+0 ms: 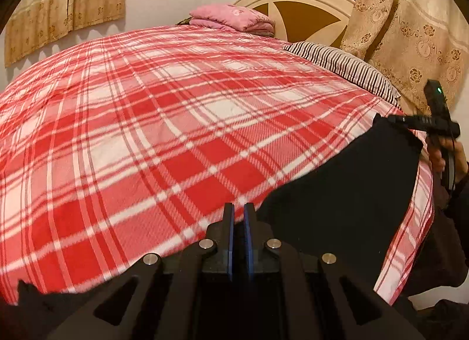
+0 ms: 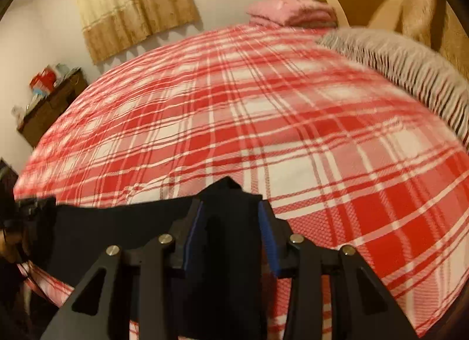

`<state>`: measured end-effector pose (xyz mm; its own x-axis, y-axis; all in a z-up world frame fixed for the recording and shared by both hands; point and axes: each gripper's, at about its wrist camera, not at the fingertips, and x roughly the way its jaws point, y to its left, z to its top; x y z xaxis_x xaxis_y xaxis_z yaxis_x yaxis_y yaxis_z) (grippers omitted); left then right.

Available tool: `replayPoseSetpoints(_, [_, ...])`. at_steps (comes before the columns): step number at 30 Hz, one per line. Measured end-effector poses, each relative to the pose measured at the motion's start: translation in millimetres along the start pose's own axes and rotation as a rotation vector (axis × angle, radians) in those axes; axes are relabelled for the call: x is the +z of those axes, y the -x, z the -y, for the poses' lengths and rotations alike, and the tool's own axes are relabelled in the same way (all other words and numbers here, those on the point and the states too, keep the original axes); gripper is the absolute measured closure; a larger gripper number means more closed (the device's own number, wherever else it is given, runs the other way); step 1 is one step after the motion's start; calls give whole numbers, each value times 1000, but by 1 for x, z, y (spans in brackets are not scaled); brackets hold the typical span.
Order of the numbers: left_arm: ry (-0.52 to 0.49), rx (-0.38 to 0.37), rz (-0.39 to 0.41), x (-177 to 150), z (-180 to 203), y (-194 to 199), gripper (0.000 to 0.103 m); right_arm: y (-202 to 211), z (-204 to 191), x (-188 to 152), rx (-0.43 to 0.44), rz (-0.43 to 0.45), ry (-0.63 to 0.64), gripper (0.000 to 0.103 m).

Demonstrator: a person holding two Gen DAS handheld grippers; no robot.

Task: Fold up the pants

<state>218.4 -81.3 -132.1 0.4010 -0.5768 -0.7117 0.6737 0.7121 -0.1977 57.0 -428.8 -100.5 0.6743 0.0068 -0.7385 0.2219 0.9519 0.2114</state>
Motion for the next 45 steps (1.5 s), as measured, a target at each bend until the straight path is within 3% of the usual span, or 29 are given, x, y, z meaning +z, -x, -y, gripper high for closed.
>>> replayPoseSetpoints(3, [20, -14, 22, -12, -5, -1, 96, -8, 25, 3, 79, -32, -146, 66])
replayPoseSetpoints(5, [46, -35, 35, -14, -9, 1, 96, -8, 27, 1, 114, -42, -166, 82])
replayPoseSetpoints(7, [52, -41, 48, -15, -9, 2, 96, -3, 18, -2, 131, -36, -122, 89])
replayPoseSetpoints(14, [47, -35, 77, -25, -10, 8, 96, 31, -22, 13, 68, 106, 26, 93])
replayPoseSetpoints(16, [52, -27, 87, -27, -11, 10, 96, 27, -26, 18, 57, 103, 44, 93])
replayPoseSetpoints(19, [49, -2, 100, -29, -10, 15, 96, -2, -17, 18, -27, 18, 30, 86])
replayPoseSetpoints(21, [38, 24, 102, -31, -8, 20, 96, -19, -2, 13, -53, -48, -8, 70])
replayPoseSetpoints(22, [31, 40, 101, -32, -7, 23, 96, -21, 7, 9, -72, -39, -37, 56])
replayPoseSetpoints(25, [6, 95, 119, -36, -7, 37, 96, -9, 22, 2, -42, -2, -94, 55])
replayPoseSetpoints(28, [9, 146, 139, -42, -11, 54, 95, 10, 23, -2, -64, 43, -97, 55])
replayPoseSetpoints(29, [16, 155, 142, -45, -13, 57, 88, 15, 21, -3, -57, 49, -87, 55])
replayPoseSetpoints(32, [33, 202, 134, -59, -21, 56, 31, 15, 8, -6, -23, 23, -44, 54])
replayPoseSetpoints(35, [60, 220, 109, -69, -29, 51, 30, -3, -4, -15, -80, -37, 3, 54])
replayPoseSetpoints(38, [84, 224, 130, -73, -35, 59, 30, -7, -2, -19, -94, -14, 4, 55])
replayPoseSetpoints(43, [109, 327, 155, -76, -56, 88, 30, 8, 0, -21, -64, 14, -32, 55])
replayPoseSetpoints(45, [148, 408, 114, -83, -78, 93, 30, 15, -6, -25, -82, 38, -13, 55])
